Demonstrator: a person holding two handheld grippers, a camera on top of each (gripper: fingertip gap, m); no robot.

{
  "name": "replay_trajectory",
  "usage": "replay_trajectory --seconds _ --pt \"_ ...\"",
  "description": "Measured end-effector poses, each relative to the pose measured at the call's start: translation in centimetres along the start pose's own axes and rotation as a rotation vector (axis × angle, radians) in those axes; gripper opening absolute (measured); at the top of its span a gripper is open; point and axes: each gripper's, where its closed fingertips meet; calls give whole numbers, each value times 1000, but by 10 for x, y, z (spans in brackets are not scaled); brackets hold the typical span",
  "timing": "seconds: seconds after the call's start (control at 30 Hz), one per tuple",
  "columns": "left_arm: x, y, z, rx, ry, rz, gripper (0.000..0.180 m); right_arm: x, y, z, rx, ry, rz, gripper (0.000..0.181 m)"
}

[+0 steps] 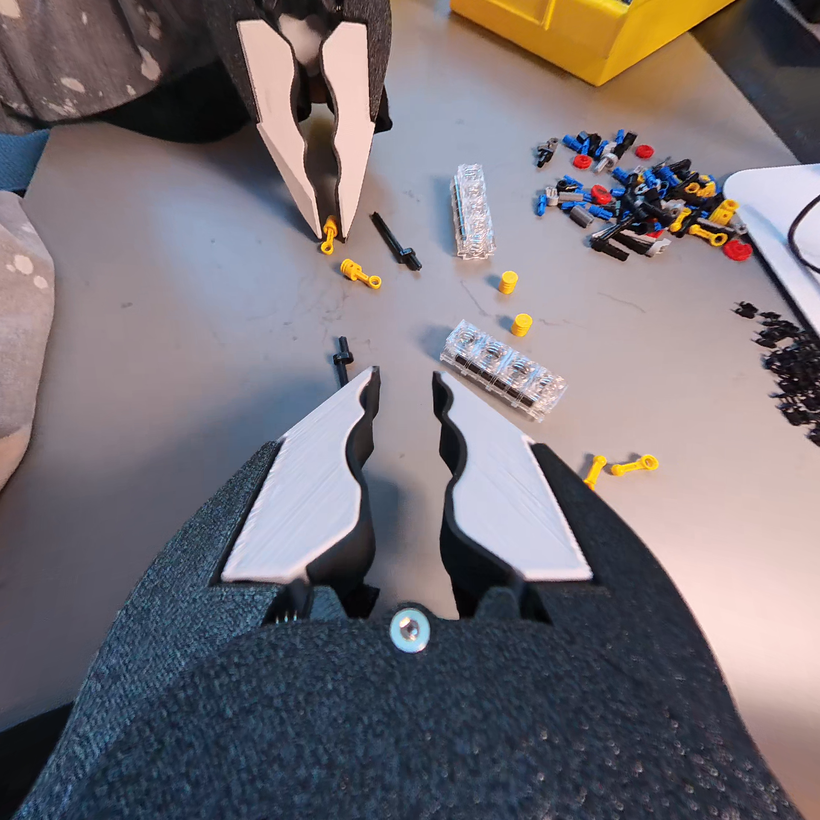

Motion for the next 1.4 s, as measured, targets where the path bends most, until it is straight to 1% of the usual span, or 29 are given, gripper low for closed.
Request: replay_trajectory --seconds 0.27,0.53,0.7,0.77,1.03,1.17,1.23,1.4 --pt "-3 -2 -5 -6 31 -8 8 0 3 0 2 3 17 23" --pt "6 -5 -19 14 90 -45 21 3 3 4 2 -13 14 24" --pt "15 -7 -26 36 97 -89 22 3 3 4 1 -17 14 24" --pt "17 -7 -25 38 86 -90 20 4 2 4 2 -15 13 24" --pt "18 -7 -20 48 59 -93 1 4 3 3 5 -7 16 24" --pt "15 -7 -18 44 54 -88 0 2 5 1 10 9 25 24" --pt "11 -8 -20 34 76 -79 0 2 7 0 13 16 30 24" --pt "-3 -17 -34 0 186 -115 2 1 10 -3 17 33 46 24"
Point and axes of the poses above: each gripper's, where its closed fingertips meet, x out along the fingers, z out of its underside, y = z × x across the jaws, and after that the axes turned 1 degree about -x, right-handed
